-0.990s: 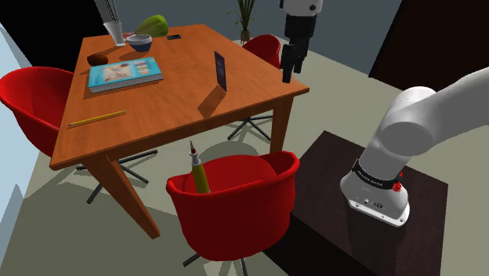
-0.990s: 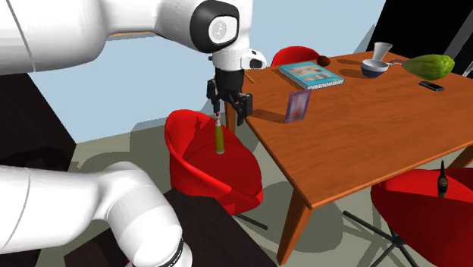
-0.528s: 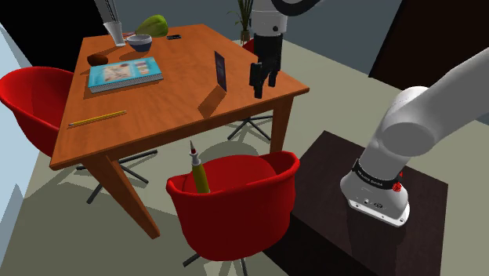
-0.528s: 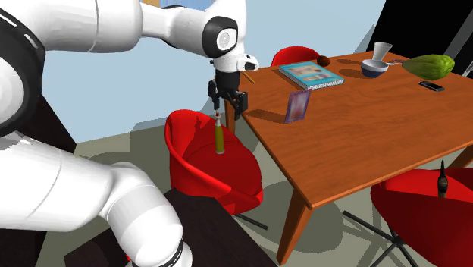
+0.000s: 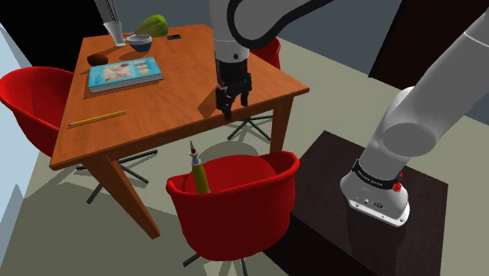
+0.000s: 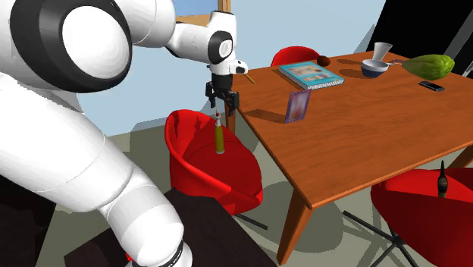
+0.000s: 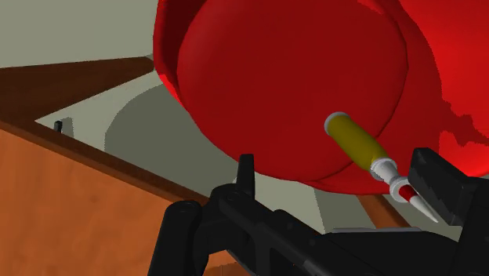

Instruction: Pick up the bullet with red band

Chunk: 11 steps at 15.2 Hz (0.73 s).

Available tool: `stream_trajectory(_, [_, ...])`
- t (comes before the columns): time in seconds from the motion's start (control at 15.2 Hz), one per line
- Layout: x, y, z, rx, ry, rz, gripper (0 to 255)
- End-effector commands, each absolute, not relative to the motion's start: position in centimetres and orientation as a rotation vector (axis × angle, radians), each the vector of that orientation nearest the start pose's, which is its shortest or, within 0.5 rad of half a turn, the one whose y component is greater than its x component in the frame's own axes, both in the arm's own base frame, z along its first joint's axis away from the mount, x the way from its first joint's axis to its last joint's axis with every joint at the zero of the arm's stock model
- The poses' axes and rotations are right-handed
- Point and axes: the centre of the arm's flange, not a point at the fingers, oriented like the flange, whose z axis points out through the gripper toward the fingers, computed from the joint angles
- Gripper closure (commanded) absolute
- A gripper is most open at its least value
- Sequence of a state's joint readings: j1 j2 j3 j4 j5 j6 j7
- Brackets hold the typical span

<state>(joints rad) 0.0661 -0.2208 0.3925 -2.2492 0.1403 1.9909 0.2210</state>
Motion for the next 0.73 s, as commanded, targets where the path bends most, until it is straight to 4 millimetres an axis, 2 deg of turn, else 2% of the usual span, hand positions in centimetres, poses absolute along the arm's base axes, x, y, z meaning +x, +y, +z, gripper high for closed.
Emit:
stream_trajectory(0.0, [43.9, 24.3, 43.3, -3.108, -0.257, 0.103, 0])
stream_trajectory(0.66, [50.2, 34.5, 37.0, -3.125, -0.261, 0.136, 0])
